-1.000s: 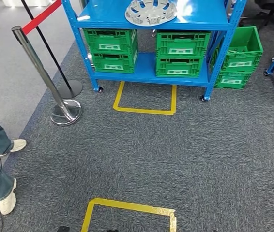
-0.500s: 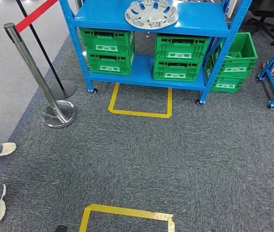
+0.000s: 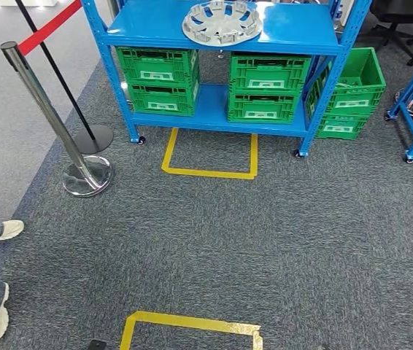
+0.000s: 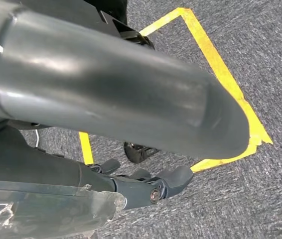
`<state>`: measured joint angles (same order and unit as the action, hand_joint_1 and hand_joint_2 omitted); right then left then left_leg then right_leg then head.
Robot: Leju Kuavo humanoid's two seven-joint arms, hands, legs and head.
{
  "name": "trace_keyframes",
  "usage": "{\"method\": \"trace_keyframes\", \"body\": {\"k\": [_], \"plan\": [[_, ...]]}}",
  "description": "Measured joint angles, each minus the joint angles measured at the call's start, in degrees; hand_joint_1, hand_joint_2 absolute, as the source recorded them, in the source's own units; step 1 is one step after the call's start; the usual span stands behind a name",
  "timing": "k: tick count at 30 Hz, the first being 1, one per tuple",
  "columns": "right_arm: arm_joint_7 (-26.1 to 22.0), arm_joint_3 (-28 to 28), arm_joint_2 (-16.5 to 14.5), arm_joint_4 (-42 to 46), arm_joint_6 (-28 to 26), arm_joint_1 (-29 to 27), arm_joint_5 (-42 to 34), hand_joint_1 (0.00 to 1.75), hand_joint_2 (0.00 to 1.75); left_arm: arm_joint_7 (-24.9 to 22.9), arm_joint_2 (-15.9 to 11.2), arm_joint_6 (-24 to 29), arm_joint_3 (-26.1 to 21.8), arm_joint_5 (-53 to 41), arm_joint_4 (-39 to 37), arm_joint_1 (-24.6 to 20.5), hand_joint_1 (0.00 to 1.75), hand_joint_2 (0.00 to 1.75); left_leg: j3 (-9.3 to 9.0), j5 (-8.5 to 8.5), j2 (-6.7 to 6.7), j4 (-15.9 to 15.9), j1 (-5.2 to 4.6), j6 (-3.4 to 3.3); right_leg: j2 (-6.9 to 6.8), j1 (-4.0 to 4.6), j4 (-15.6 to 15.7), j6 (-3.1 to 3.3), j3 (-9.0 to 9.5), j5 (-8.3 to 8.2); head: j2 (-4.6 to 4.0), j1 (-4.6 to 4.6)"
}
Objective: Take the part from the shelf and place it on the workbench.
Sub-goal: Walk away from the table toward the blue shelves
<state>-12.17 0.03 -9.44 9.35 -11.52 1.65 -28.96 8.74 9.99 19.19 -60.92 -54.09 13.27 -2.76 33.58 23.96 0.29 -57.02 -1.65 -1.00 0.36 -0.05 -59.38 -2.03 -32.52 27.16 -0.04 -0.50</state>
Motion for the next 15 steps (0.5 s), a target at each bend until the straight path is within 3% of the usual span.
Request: {"method": "trace_keyframes", "body": {"k": [6, 11, 13, 15], "plan": [[0.0, 0.2, 0.0, 0.0, 0.0, 0.0, 0.0, 0.0, 0.0, 0.0, -0.1, 0.2, 0.0, 0.1, 0.0, 0.0, 0.0, 0.0, 0.02, 0.03, 0.0, 0.0, -0.05, 0.01, 0.0, -0.05, 0.2, 0.06, 0.02, -0.09, 0.0, 0.01], [0.1, 0.2, 0.0, 0.0, 0.0, 0.0, 0.0, 0.0, 0.0, -0.1, -0.1, 0.7, 0.0, -0.1, 0.0, 0.0, 0.0, 0.0, -0.75, -0.05, -0.14, 1.2, 0.08, -1.34, -0.01, -0.17, 0.4, -0.86, 0.33, 0.01, 0.0, 0.07], [0.0, 0.2, 0.0, 0.0, 0.0, 0.0, 0.0, 0.0, 0.0, -0.2, -0.1, 0.9, 0.0, -0.3, 0.0, 0.0, 0.0, 0.0, -1.45, -0.42, -0.31, 2.1, 0.4, -1.55, -0.03, -0.14, -4.1, -1.07, -1.79, 2.41, 0.0, 0.27], [-0.1, 0.2, 0.0, 0.0, 0.1, 0.0, 0.0, 0.0, 0.0, -0.6, -0.2, 1.0, 0.0, -0.6, 0.0, -0.1, 0.0, 0.0, -1.57, -0.21, -0.36, 2.1, 0.45, -1.65, -0.04, -0.27, -11.5, -1.38, -5.67, 5.78, 0.0, 0.38]]}}
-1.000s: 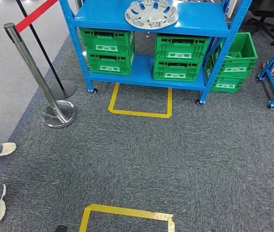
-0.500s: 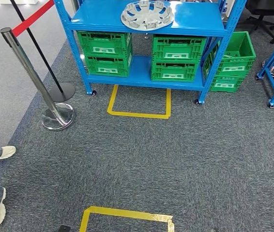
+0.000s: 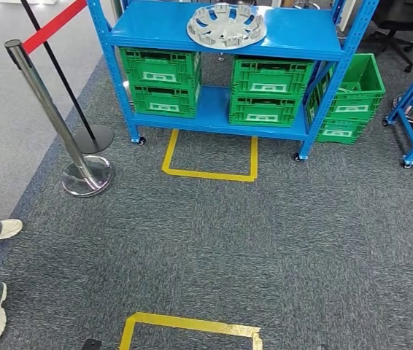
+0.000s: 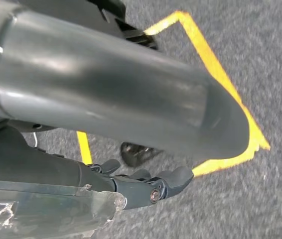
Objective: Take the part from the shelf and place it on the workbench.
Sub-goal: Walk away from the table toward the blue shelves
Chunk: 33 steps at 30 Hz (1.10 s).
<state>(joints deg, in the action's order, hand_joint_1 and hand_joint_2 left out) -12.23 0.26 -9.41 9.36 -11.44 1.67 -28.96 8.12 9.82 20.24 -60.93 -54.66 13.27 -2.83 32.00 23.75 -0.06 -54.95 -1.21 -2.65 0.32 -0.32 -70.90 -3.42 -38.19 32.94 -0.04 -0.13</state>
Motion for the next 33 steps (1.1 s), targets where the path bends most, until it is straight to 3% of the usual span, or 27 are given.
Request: {"method": "trace_keyframes", "body": {"k": [1, 2, 4, 6, 7, 11, 13, 15, 16, 17, 18, 19, 20, 21, 23, 26, 28, 29, 31, 33], "plan": [[0.0, 0.0, 0.0, 0.0, 0.0, -0.1, 0.0, 0.0, 0.0, -0.3, 0.0, 0.1, 0.0, -0.1, 0.0, 0.0, 0.0, 0.0, -0.09, 0.19, 0.0, 0.0, 0.03, 0.05, -0.01, -0.09, -2.5, -0.19, -1.41, 0.62, 0.0, -0.02], [0.0, 0.0, 0.0, 0.0, 0.1, -0.1, 0.0, 0.0, 0.0, -0.5, 0.1, 0.2, 0.0, -0.3, 0.0, 0.1, 0.0, 0.0, -0.24, 0.43, 0.02, -0.1, 0.1, 0.17, -0.02, -0.18, -2.9, -0.4, -1.85, 0.1, 0.0, -0.01], [0.0, 0.0, 0.1, 0.0, 0.1, -0.2, 0.0, 0.0, 0.0, -1.0, 0.3, 0.5, 0.0, -0.4, 0.0, 0.1, 0.0, 0.0, -0.77, 1.11, 0.08, -0.4, 0.41, 0.73, -0.14, -0.51, 2.6, -0.9, 0.72, -3.78, 0.0, 0.01], [0.0, 0.0, 0.1, 0.0, 0.1, -0.1, 0.0, 0.0, 0.0, -1.4, 0.2, 0.8, 0.0, -0.5, 0.0, 0.1, 0.0, 0.0, -1.11, 2.11, 0.1, -1.2, 0.51, 1.56, -0.1, -0.73, 9.5, -1.07, 4.42, -6.13, 0.01, 0.09], [0.1, 0.0, 0.1, 0.0, 0.2, -0.1, 0.0, 0.0, 0.0, -1.5, 0.2, 1.0, 0.0, -0.5, 0.0, 0.1, 0.0, 0.0, -1.16, 2.55, 0.11, -1.5, 0.45, 1.86, 0.0, -0.78, 11.2, -0.77, 5.48, -6.25, 0.01, 0.06], [0.1, 0.0, 0.1, 0.0, 0.1, -0.2, -0.1, 0.0, 0.0, -1.7, 0.1, 1.1, 0.0, -0.4, 0.0, 0.0, 0.0, 0.0, -1.24, 3.36, 0.1, -2.4, 0.59, 2.76, 0.36, -0.62, 11.7, 1.13, 6.42, -5.36, 0.01, -0.32], [0.1, 0.0, 0.1, 0.0, -0.4, -0.2, -0.3, 0.0, 0.0, -1.7, 0.1, 1.1, 0.0, -0.4, 0.0, -0.1, 0.0, 0.0, 0.91, 5.04, 0.1, -6.7, 0.85, 3.46, 0.35, -0.73, 11.8, 1.89, 7.25, -4.83, 0.02, -0.54], [0.1, 0.0, 0.1, 0.0, -0.5, -0.2, -0.4, 0.0, 0.0, -1.7, 0.3, 1.1, 0.0, -0.5, 0.0, -0.1, 0.0, 0.0, 6.0, 7.32, 0.1, -14.8, 1.14, 3.98, 0.35, -0.77, 11.9, 2.35, 8.11, -3.98, 0.02, -0.67], [0.1, 0.0, 0.1, 0.0, -0.5, -0.2, -0.4, 0.0, 0.0, -1.7, 0.3, 1.1, 0.0, -0.5, 0.0, 0.0, 0.0, 0.0, 8.48, 7.62, 0.1, -18.1, 1.3, 4.12, 0.44, -0.8, 11.9, 2.37, 8.64, -3.47, 0.02, -0.67], [0.1, 0.0, 0.1, 0.0, -0.5, -0.3, -0.4, 0.0, 0.0, -1.7, 0.4, 1.1, 0.0, -0.5, 0.0, 0.1, 0.0, 0.0, 10.13, 6.8, 0.1, -19.4, 1.43, 4.2, 0.56, -0.87, 11.9, 2.27, 9.3, -2.89, 0.02, -0.67], [0.1, 0.0, 0.1, 0.0, -0.5, -0.3, -0.4, 0.0, 0.0, -1.7, 0.4, 1.1, 0.0, -0.5, 0.0, 0.2, 0.0, 0.0, 10.66, 4.81, 0.1, -18.6, 1.54, 4.24, 0.71, -1.0, 11.9, 2.11, 10.1, -2.27, 0.02, -0.67], [0.0, 0.0, 0.1, 0.0, -0.6, -0.4, -0.4, 0.0, 0.0, -1.7, 0.4, 1.1, 0.0, -0.5, 0.0, 0.2, 0.0, 0.0, 10.15, 1.9, 0.1, -15.8, 1.63, 4.28, 0.86, -1.18, 11.9, 1.88, 11.02, -1.58, 0.02, -0.66], [0.0, 0.0, 0.1, 0.0, -0.6, -0.4, -0.4, 0.0, 0.0, -1.7, 0.4, 1.1, 0.0, -0.5, -0.1, 0.3, 0.0, 0.0, 9.16, -1.02, 0.09, -12.1, 1.75, 4.4, 0.97, -1.31, 12.0, 1.58, 11.7, -0.84, 0.02, -0.7], [0.0, 0.1, 0.1, 0.0, -0.6, -0.4, -0.4, 0.0, 0.0, -1.7, 0.5, 1.1, 0.0, -0.5, -0.1, 0.3, 0.0, 0.0, 7.87, -2.7, 0.11, -8.5, 1.74, 4.5, 1.12, -1.36, 12.1, 1.22, 12.24, -0.09, 0.02, -0.96], [0.0, 0.1, 0.1, 0.0, -0.5, -0.3, -0.4, 0.0, 0.0, -1.7, 0.7, 1.1, 0.0, -0.6, -0.2, 0.1, 0.0, 0.0, 6.39, -2.86, 0.05, -4.4, 1.64, 4.25, 1.26, -1.27, 12.8, 0.38, 13.09, 0.81, 0.01, -1.33], [-0.1, 0.1, 0.1, 0.0, -0.5, -0.2, -0.5, 0.0, 0.0, -1.7, 0.7, 1.2, 0.0, -0.5, -0.2, 0.1, 0.0, 0.0, 5.02, -0.94, 0.11, -3.3, 1.52, 2.75, 0.89, -1.27, 13.3, -0.6, 14.66, 0.44, 0.02, -1.15], [-0.1, 0.1, 0.1, 0.1, -0.6, -0.1, -0.5, 0.0, 0.0, -1.7, 0.7, 1.2, 0.0, -0.5, -0.2, 0.3, 0.0, 0.0, 3.33, 0.15, 0.18, -3.1, 1.36, 1.86, 0.34, -1.11, 8.1, -0.6, 11.85, 0.41, 0.03, -0.89], [-0.1, 0.1, 0.1, 0.1, -0.6, 0.0, -0.5, 0.0, 0.0, -1.7, 0.7, 1.2, 0.0, -0.5, -0.2, 0.3, 0.0, 0.0, 2.5, 0.86, 0.14, -3.1, 1.21, 1.52, 0.13, -0.89, 3.9, -0.47, 9.07, 1.05, 0.02, -0.76], [-0.1, 0.1, 0.1, 0.1, -0.4, -0.1, -0.5, 0.0, 0.0, -1.7, 0.7, 1.2, 0.0, -0.5, -0.2, 0.3, 0.0, 0.0, 0.76, 2.39, 0.18, -3.1, 0.84, 0.98, 0.09, -0.29, -3.0, -0.09, 3.05, 4.01, 0.02, -0.61], [-0.1, 0.1, 0.1, 0.0, -0.4, -0.4, -0.5, 0.0, 0.0, -1.9, 0.7, 1.2, 0.0, -0.5, -0.2, 0.3, 0.0, 0.0, -1.59, 4.14, 0.39, -3.0, 0.38, 0.58, 0.1, 0.28, -3.6, 0.5, -0.48, 5.84, 0.02, -0.45]]}}
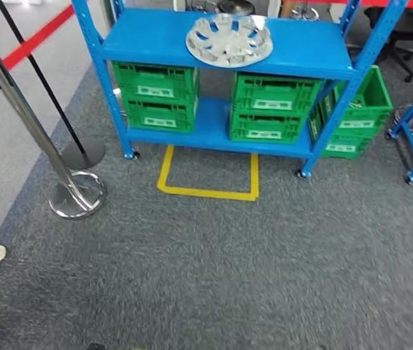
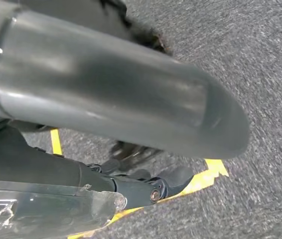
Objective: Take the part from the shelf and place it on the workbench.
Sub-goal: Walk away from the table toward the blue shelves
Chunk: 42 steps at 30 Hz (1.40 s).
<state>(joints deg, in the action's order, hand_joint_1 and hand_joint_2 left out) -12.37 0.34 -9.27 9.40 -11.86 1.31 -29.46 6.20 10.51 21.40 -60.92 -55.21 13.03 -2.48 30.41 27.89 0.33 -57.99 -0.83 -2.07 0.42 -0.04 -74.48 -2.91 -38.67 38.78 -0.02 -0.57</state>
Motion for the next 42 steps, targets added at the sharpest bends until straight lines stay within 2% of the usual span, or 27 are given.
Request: {"method": "trace_keyframes", "body": {"k": [1, 4, 5, 6, 8, 9, 11, 13, 15, 16, 17, 19, 20, 21, 22, 24, 26, 28, 30, 31, 32, 34, 35, 36, 39, 40, 42], "plan": [[0.0, 0.0, 0.0, 0.0, 0.0, -0.2, 0.0, 0.0, 0.0, -0.1, 0.0, 0.0, 0.0, 0.0, 0.0, 0.0, 0.0, 0.0, -1.33, 0.93, 0.11, 0.0, -0.26, -0.12, 0.01, 0.28, 2.0, 0.46, -0.7, -1.07, 0.0, 0.09], [0.1, 0.3, 0.1, -0.1, 0.0, -0.4, 0.0, 0.0, 0.0, -0.4, 0.0, 0.0, 0.0, 0.0, -0.1, 0.0, 0.0, 0.0, -4.37, 3.73, 0.3, 0.1, -0.84, -0.18, 0.04, 1.36, 10.7, 2.2, -0.85, -11.3, 0.0, 0.04], [0.2, 0.3, 0.2, -0.1, 0.1, -0.5, 0.0, 0.0, 0.0, -0.4, 0.1, 0.0, 0.0, -0.1, -0.1, 0.0, 0.0, 0.0, -5.07, 4.49, 0.39, 0.3, -0.9, -0.05, 0.08, 1.65, 12.3, 2.57, -0.49, -13.86, 0.0, -0.04], [0.3, 0.4, 0.2, -0.1, 0.1, -0.4, 0.0, 0.0, 0.0, -0.4, 0.1, 0.0, 0.0, -0.1, -0.1, -0.1, 0.0, 0.0, -5.72, 4.78, 0.49, 0.1, -0.98, 0.17, 0.19, 1.81, 13.0, 2.8, -0.1, -14.78, 0.0, -0.06], [0.4, 0.4, 0.2, -0.1, 0.1, -0.3, 0.0, 0.0, 0.0, -0.4, 0.1, 0.0, 0.0, -0.2, -0.1, -0.2, 0.0, 0.0, -5.94, 4.23, 0.54, -1.4, -1.03, 0.75, 0.31, 1.59, 13.7, 3.17, 1.52, -14.84, 0.01, -0.01], [0.4, 0.5, 0.2, -0.1, -0.1, -0.2, 0.0, 0.0, 0.0, -0.4, 0.0, 0.1, 0.0, -0.2, -0.1, -0.2, 0.0, 0.0, -4.98, 3.46, 0.51, -3.5, -1.05, 1.12, 0.31, 1.34, 14.1, 3.37, 2.33, -14.67, 0.01, -0.1], [0.4, 0.6, 0.3, 0.0, -0.5, -0.2, 0.0, 0.0, 0.0, -0.4, 0.0, 0.1, 0.0, -0.3, -0.1, -0.4, 0.0, 0.0, -0.76, 3.52, 0.41, -9.9, -0.72, 1.99, 0.27, 0.85, 14.9, 3.57, 4.19, -13.87, 0.02, -0.34], [0.4, 0.7, 0.3, 0.0, -0.6, -0.2, 0.0, 0.0, 0.0, -0.4, 0.0, 0.2, 0.0, -0.4, -0.1, -0.4, 0.0, 0.0, 4.15, 7.13, 0.38, -14.9, -0.03, 2.83, 0.36, 0.41, 15.5, 3.56, 5.97, -12.7, 0.02, -0.44], [0.4, 0.7, 0.3, 0.0, -0.5, -0.3, 0.0, 0.0, 0.0, -0.4, 0.0, 0.2, 0.0, -0.5, -0.1, -0.2, 0.0, 0.0, 7.16, 10.44, 0.37, -15.3, 0.63, 3.55, 0.65, -0.21, 15.7, 3.22, 7.92, -11.3, 0.02, -0.45], [0.4, 0.7, 0.3, 0.0, -0.6, -0.3, 0.0, 0.0, 0.0, -0.4, 0.0, 0.2, 0.0, -0.5, -0.1, -0.1, 0.0, 0.0, 7.74, 9.97, 0.35, -13.6, 0.98, 3.92, 0.79, -0.58, 15.8, 2.92, 9.0, -10.49, 0.02, -0.47], [0.4, 0.7, 0.3, 0.0, -0.6, -0.3, 0.0, 0.0, 0.0, -0.4, -0.1, 0.2, 0.0, -0.5, -0.1, -0.1, 0.0, 0.0, 7.83, 7.55, 0.28, -11.0, 1.37, 4.34, 0.89, -0.92, 15.8, 2.53, 9.9, -9.63, 0.02, -0.49], [0.4, 0.8, 0.3, 0.0, -0.7, -0.3, 0.0, 0.0, 0.0, -0.4, 0.0, 0.2, 0.0, -0.5, -0.2, 0.0, 0.0, 0.0, 7.67, 0.5, -0.34, -4.7, 2.19, 5.05, 1.03, -1.18, 15.8, 1.61, 11.36, -7.84, 0.02, -0.84], [0.4, 0.8, 0.3, 0.0, -0.7, -0.3, 0.0, 0.0, 0.0, -0.4, 0.1, 0.2, 0.0, -0.5, -0.2, -0.1, 0.0, 0.0, 7.51, -1.75, -0.73, -2.5, 2.4, 5.07, 1.08, -1.17, 16.1, 1.08, 11.99, -6.77, 0.02, -0.93], [0.4, 0.8, 0.3, 0.0, -0.7, -0.2, 0.0, 0.0, 0.0, -0.5, 0.1, 0.2, 0.0, -0.5, -0.3, -0.1, 0.0, 0.0, 7.37, -2.54, -0.97, -1.1, 2.53, 4.82, 1.09, -1.12, 16.3, 0.5, 13.0, -6.44, 0.02, -1.03], [0.4, 0.8, 0.3, 0.0, -0.7, -0.2, 0.0, 0.0, 0.0, -0.5, 0.1, 0.2, 0.0, -0.5, -0.3, -0.2, 0.0, 0.0, 6.87, -2.21, -1.04, -0.5, 2.52, 4.44, 1.02, -1.11, 16.7, 0.02, 13.99, -6.35, 0.02, -0.95], [0.4, 0.8, 0.3, 0.0, -0.8, -0.1, 0.0, 0.0, 0.0, -0.5, 0.0, 0.2, 0.0, -0.5, -0.3, -0.1, 0.0, 0.0, 5.44, -2.88, -0.58, 0.1, 2.51, 3.33, 0.56, -1.2, 15.8, -0.68, 15.22, -6.65, 0.02, -0.45], [0.4, 0.8, 0.3, 0.0, -0.7, 0.0, 0.0, 0.0, 0.0, -0.5, -0.1, 0.2, 0.0, -0.5, -0.3, 0.1, 0.0, 0.0, 3.86, -3.45, -0.54, 0.0, 2.29, 2.27, 0.09, -1.19, 10.8, -0.87, 12.76, -4.98, 0.02, 0.18], [0.4, 0.9, 0.3, 0.0, -0.4, 0.0, 0.0, 0.0, 0.0, -0.5, -0.1, 0.2, 0.0, -0.5, -0.3, 0.0, 0.0, 0.0, 2.72, -2.63, -0.62, -0.1, 1.83, 1.58, -0.04, -1.05, 4.0, -0.86, 7.87, -1.59, 0.02, 0.52], [0.5, 1.1, 0.3, 0.0, -0.1, -0.3, 0.0, 0.0, 0.0, -0.5, -0.1, 0.2, 0.0, -0.5, -0.3, 0.0, 0.0, 0.0, 1.56, -1.55, -0.49, -0.1, 1.38, 1.23, -0.03, -0.92, 1.6, -0.69, 4.22, 0.69, 0.02, 0.58], [0.5, 1.3, 0.3, 0.0, 0.0, -0.4, 0.0, 0.0, 0.0, -0.5, -0.1, 0.2, 0.0, -0.5, -0.3, 0.0, 0.0, 0.0, 0.86, -0.95, -0.4, -0.1, 1.21, 1.17, -0.04, -0.84, 3.1, -0.5, 3.59, 0.02, 0.02, 0.59], [0.5, 1.5, 0.3, 0.0, 0.0, -0.5, 0.0, 0.0, 0.0, -0.5, -0.1, 0.2, 0.0, -0.5, -0.3, 0.1, 0.0, 0.0, 0.1, -0.34, -0.32, -0.1, 1.09, 1.18, -0.06, -0.73, 6.0, -0.24, 3.62, -2.11, 0.02, 0.6], [0.6, 1.8, 0.3, 0.0, 0.0, -0.6, 0.0, 0.0, 0.0, -0.5, -0.1, 0.2, 0.0, -0.5, -0.3, 0.2, 0.0, 0.0, -1.18, 0.85, -0.25, -0.1, 0.94, 1.44, -0.28, -0.42, 11.7, 0.34, 4.4, -8.3, 0.02, 0.57], [0.6, 1.9, 0.3, 0.0, 0.0, -0.6, 0.0, 0.0, 0.0, -0.5, -0.1, 0.2, 0.0, -0.5, -0.3, 0.2, 0.0, 0.0, -1.6, 1.37, -0.24, 0.0, 0.93, 1.74, -0.38, -0.21, 13.3, 0.64, 4.78, -10.19, 0.02, 0.53], [0.7, 2.0, 0.3, 0.0, 0.1, -0.5, 0.0, 0.0, 0.0, -0.5, -0.1, 0.2, 0.0, -0.5, -0.3, 0.1, 0.0, 0.0, -1.97, 1.63, -0.23, -0.2, 0.96, 2.14, -0.43, -0.01, 14.0, 0.99, 5.0, -11.15, 0.02, 0.5], [0.7, 2.2, 0.3, 0.0, 0.2, -0.4, 0.0, 0.0, 0.0, -0.5, 0.0, 0.2, 0.0, -0.5, -0.3, -0.1, 0.0, 0.0, -1.98, 1.23, -0.25, -2.0, 1.14, 3.16, -0.09, 0.05, 15.0, 2.06, 6.57, -10.83, 0.02, 0.43], [0.6, 2.2, 0.3, 0.0, 0.1, -0.4, 0.0, 0.0, 0.0, -0.5, 0.0, 0.2, 0.0, -0.5, -0.3, -0.2, 0.0, 0.0, -0.88, 1.03, -0.25, -3.9, 1.18, 3.36, -0.01, -0.08, 15.3, 2.33, 7.38, -10.72, 0.02, 0.33], [0.6, 2.2, 0.3, 0.0, -0.3, -0.3, -0.1, 0.0, 0.0, -0.5, 0.0, 0.2, 0.0, -0.5, -0.3, -0.3, 0.0, 0.0, 3.48, 2.01, -0.25, -10.1, 1.24, 3.73, 0.09, -0.26, 16.0, 2.75, 8.9, -10.17, 0.02, 0.19]]}}
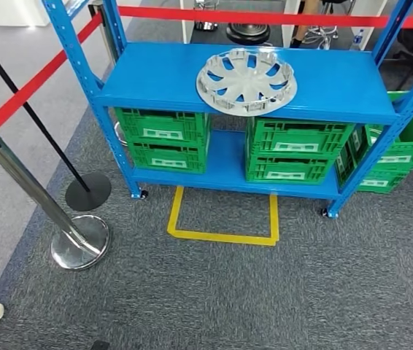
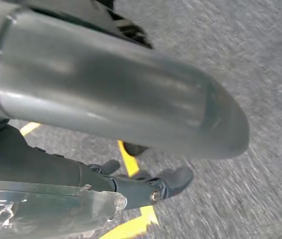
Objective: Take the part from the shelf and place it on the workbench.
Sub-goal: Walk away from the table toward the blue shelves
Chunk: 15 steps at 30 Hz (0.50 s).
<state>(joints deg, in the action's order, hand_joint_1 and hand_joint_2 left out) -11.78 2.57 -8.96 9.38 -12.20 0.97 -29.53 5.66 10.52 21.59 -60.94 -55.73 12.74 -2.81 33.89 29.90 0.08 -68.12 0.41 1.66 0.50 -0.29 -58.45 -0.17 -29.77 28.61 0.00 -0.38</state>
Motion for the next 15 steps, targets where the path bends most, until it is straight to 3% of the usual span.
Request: {"method": "trace_keyframes", "body": {"k": [2, 3, 4, 5, 7, 9, 12, 13, 14, 15], "plan": [[0.0, 0.0, 0.0, 0.0, -0.3, 0.0, 0.0, 0.0, 0.0, 0.0, 0.0, 0.0, 0.0, 0.0, 0.0, 0.1, 0.0, 0.0, 4.74, 2.88, 0.0, -5.0, 0.07, 0.31, 0.21, -0.08, 0.4, 0.1, 1.41, 0.98, 0.0, -0.05], [0.0, 0.0, 0.0, 0.0, -0.3, -0.1, 0.0, 0.0, 0.0, 0.0, 0.0, 0.0, 0.0, 0.0, 0.0, 0.2, 0.0, 0.0, 6.27, 3.87, 0.0, -5.6, 0.07, 0.4, 0.38, -0.16, 0.6, 0.01, 2.29, 1.63, 0.0, -0.07], [0.0, 0.0, 0.0, 0.0, -0.3, -0.2, 0.0, 0.0, 0.0, 0.0, -0.1, 0.0, 0.0, 0.0, 0.0, 0.3, 0.0, 0.0, 7.04, 3.79, 0.0, -4.5, 0.08, 0.45, 0.56, -0.27, 0.7, -0.15, 3.24, 2.35, 0.0, -0.07], [0.0, 0.0, 0.0, 0.0, -0.4, -0.2, -0.1, 0.0, 0.0, 0.0, -0.1, 0.0, 0.0, 0.0, 0.0, 0.4, 0.0, 0.0, 7.16, 2.28, -0.01, -2.2, 0.09, 0.46, 0.71, -0.42, 0.8, -0.35, 4.18, 3.15, 0.0, -0.07], [0.0, 0.2, 0.0, 0.0, -0.4, -0.2, -0.1, 0.0, 0.0, 0.0, -0.2, 0.0, 0.0, 0.0, 0.0, 0.5, 0.0, 0.0, 6.69, -4.36, -0.13, 4.5, 0.2, 0.39, 0.89, -0.56, 0.9, -0.9, 5.84, 4.92, 0.0, -0.24], [0.0, 0.4, -0.1, 0.0, -0.4, -0.1, -0.1, 0.0, 0.0, 0.0, -0.2, 0.0, 0.0, 0.1, 0.0, 0.6, 0.0, 0.0, 6.25, -8.99, -0.31, 8.4, 0.22, -0.03, 0.97, -0.39, 1.4, -1.61, 7.3, 6.48, 0.0, -0.36], [-0.3, 0.8, -0.1, 0.0, -0.3, 0.1, -0.2, 0.0, 0.0, 0.1, -0.1, -0.1, -0.1, 0.8, 0.0, 0.4, 0.0, 0.0, 5.52, -8.98, -0.17, 8.8, 0.27, -1.31, 0.78, -0.34, 3.1, -2.47, 9.44, 7.62, 0.0, -0.14], [-0.4, 1.0, -0.1, 0.0, -0.3, 0.2, -0.2, 0.0, 0.0, 0.2, -0.1, -0.2, -0.2, 1.1, 0.0, 0.3, 0.0, 0.0, 5.16, -8.6, -0.13, 8.9, 0.33, -1.75, 0.54, -0.35, 2.3, -2.67, 9.28, 8.14, 0.0, -0.03], [-0.5, 1.2, -0.1, 0.1, -0.3, 0.3, -0.3, 0.0, 0.0, 0.2, -0.1, -0.2, -0.3, 1.5, 0.0, 0.1, 0.0, 0.0, 4.75, -8.18, -0.11, 9.0, 0.39, -2.16, 0.32, -0.35, 0.0, -2.84, 8.11, 9.07, 0.0, 0.12], [-0.6, 1.4, -0.1, 0.1, -0.3, 0.4, -0.3, 0.0, 0.0, 0.2, -0.2, -0.3, -0.5, 1.9, 0.0, 0.0, 0.0, 0.0, 4.35, -7.69, -0.12, 9.0, 0.32, -2.49, 0.1, -0.33, -3.9, -2.98, 5.69, 10.26, 0.0, 0.27]]}}
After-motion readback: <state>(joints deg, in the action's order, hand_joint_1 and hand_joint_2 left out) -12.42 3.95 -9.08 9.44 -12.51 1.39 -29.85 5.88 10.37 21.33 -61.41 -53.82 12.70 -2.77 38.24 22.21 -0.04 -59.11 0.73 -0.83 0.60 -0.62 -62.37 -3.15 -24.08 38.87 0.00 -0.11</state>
